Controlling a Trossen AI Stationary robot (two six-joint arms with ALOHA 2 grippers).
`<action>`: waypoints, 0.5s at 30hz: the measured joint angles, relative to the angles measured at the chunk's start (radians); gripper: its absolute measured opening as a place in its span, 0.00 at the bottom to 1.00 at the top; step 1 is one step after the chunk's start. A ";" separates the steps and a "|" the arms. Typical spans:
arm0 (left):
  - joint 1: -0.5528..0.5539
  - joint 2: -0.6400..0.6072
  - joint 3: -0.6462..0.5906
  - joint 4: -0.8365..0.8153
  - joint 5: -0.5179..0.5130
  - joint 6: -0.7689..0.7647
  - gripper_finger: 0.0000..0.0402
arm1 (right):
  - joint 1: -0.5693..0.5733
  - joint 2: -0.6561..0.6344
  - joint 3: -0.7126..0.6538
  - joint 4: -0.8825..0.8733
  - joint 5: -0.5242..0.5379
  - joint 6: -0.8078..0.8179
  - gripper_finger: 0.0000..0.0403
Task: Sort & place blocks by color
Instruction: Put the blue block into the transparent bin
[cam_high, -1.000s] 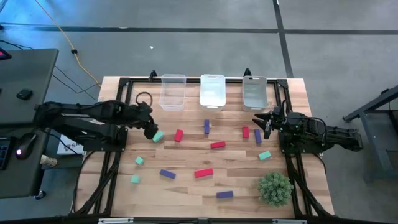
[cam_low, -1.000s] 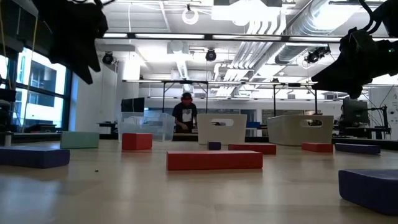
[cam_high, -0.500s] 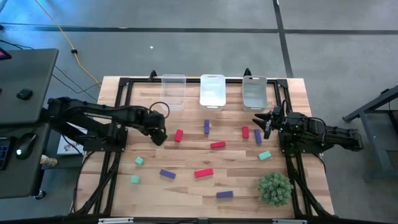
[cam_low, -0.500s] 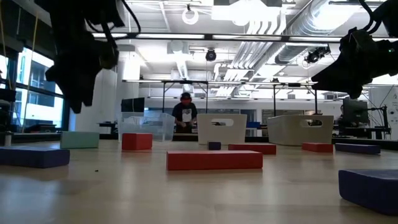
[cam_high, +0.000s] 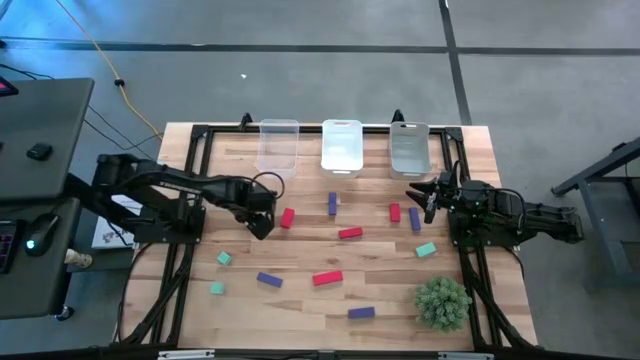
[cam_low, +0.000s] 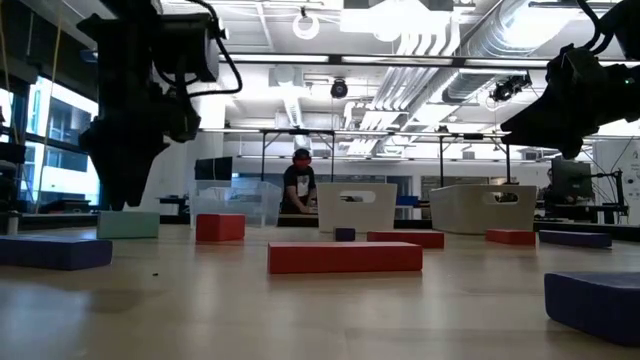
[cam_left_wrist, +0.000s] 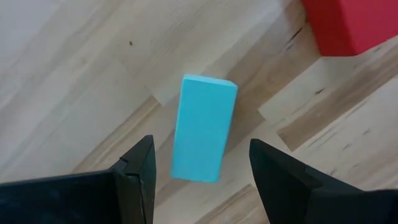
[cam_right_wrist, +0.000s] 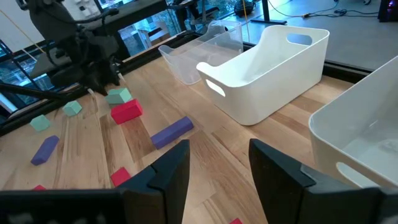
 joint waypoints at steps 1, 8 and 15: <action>0.000 0.007 0.000 0.001 -0.001 0.000 0.46 | 0.000 0.000 0.000 0.000 0.000 0.000 0.39; 0.001 0.056 0.000 0.023 -0.018 0.000 0.46 | 0.000 0.000 0.000 0.000 0.000 0.000 0.39; 0.001 0.100 0.000 0.027 -0.025 0.015 0.44 | 0.000 0.000 0.000 0.000 0.000 0.000 0.39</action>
